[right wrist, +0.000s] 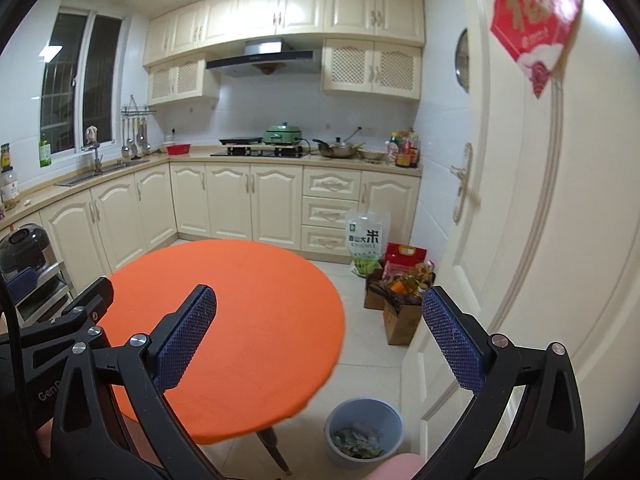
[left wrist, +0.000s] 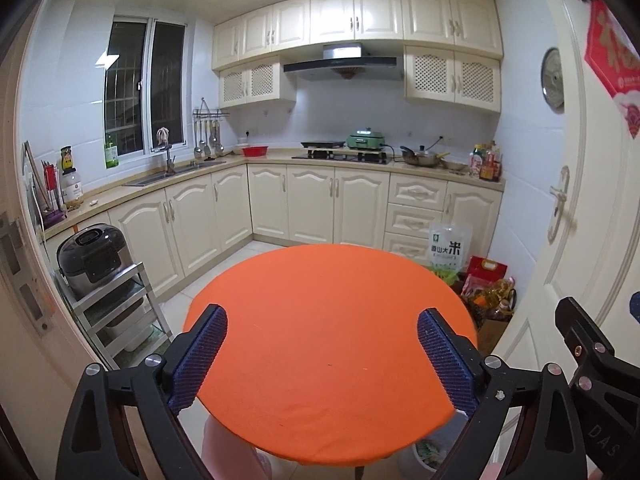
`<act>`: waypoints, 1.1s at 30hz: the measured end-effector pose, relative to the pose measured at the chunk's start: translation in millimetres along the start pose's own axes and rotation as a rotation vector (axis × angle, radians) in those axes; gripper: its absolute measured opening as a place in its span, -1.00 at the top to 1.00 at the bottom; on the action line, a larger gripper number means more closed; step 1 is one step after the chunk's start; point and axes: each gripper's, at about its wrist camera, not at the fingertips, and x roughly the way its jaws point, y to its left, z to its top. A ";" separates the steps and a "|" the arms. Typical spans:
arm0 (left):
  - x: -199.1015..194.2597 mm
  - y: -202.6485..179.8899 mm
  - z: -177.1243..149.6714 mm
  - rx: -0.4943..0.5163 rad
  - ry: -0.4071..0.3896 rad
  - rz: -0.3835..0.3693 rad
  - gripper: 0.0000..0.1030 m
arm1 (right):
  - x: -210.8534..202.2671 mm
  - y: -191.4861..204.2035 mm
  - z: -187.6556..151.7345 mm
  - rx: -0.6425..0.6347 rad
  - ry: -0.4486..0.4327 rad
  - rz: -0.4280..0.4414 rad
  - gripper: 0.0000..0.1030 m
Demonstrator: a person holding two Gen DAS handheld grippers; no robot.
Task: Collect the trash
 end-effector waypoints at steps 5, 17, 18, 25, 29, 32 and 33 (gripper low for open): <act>-1.6 -34.3 -5.9 0.009 0.012 -0.015 -0.83 | 3.7 -32.8 -2.1 0.014 0.019 -0.011 -1.00; 22.9 -84.6 14.3 0.035 0.044 -0.022 -0.83 | 18.7 -77.3 -7.0 0.039 0.059 -0.029 -1.00; 24.3 -86.7 15.3 0.036 0.043 -0.023 -0.83 | 19.3 -79.8 -7.4 0.043 0.060 -0.028 -1.00; 31.2 -102.6 15.9 0.045 0.036 -0.035 -0.83 | 21.4 -94.7 -10.1 0.070 0.064 -0.021 -1.00; 32.5 -104.2 10.5 0.047 0.035 -0.034 -0.83 | 20.3 -95.0 -13.1 0.074 0.063 -0.024 -1.00; 33.8 -104.7 11.2 0.047 0.033 -0.033 -0.83 | 20.2 -94.9 -13.2 0.073 0.063 -0.024 -1.00; 32.5 -103.4 8.2 0.046 0.033 -0.032 -0.83 | 20.2 -94.7 -13.2 0.074 0.063 -0.024 -1.00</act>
